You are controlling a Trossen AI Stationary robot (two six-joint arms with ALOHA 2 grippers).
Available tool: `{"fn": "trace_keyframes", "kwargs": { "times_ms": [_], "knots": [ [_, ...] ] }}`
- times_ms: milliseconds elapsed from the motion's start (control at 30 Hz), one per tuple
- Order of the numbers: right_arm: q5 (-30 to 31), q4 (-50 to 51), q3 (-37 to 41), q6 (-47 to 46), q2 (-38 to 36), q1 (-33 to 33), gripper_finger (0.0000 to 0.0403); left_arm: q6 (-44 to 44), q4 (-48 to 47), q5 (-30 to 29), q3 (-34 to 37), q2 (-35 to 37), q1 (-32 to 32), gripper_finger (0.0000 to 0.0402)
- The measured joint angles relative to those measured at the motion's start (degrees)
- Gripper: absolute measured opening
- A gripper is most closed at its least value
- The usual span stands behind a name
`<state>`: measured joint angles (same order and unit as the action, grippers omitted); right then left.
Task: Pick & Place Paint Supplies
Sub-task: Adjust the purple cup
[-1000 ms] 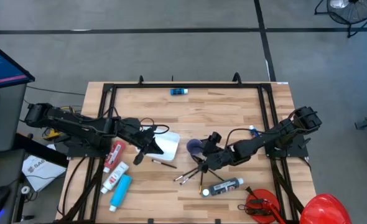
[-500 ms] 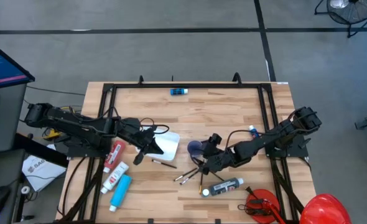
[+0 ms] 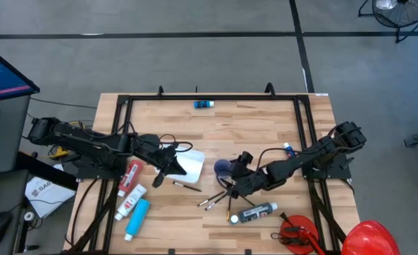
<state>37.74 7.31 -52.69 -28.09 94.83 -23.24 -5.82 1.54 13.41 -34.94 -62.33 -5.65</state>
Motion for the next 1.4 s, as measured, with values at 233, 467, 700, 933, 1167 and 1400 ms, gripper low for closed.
{"fn": "trace_keyframes", "kwargs": {
  "times_ms": [233, 467, 700, 933, 1167, 1400],
  "knots": [
    [0.0, 0.5, 0.0, 1.2, 0.0, -0.1, 0.0366, 0.0, 0.0, 0.0, 0.0, 0.0, 0.0, 0.0002],
    [-0.2, 1.4, 0.0, 2.8, 0.0, -0.8, 0.0367, 0.0, 0.0, -0.1, 0.0, 0.0, 0.0, 0.0002],
    [-0.3, 3.4, 0.0, 2.7, 0.0, -0.8, 0.0367, 0.0, 0.0, -0.1, 0.0, 0.0, 0.0, 0.0002],
    [-0.2, 3.5, 0.0, 2.7, 0.0, -1.2, 0.0367, 0.0, 0.0, -0.1, 0.0, 0.0, 0.0, 0.0002],
    [-0.3, 3.6, 0.0, 2.5, 0.0, -2.3, 0.0367, 0.0, 0.0, -0.1, 0.0, 0.0, 0.0, 0.0002],
    [-0.3, 5.4, 0.0, 0.5, 0.0, -2.5, 0.0367, 0.0, -0.1, -0.1, 0.0, 0.0, 0.0, 0.0002]
  ]
}}
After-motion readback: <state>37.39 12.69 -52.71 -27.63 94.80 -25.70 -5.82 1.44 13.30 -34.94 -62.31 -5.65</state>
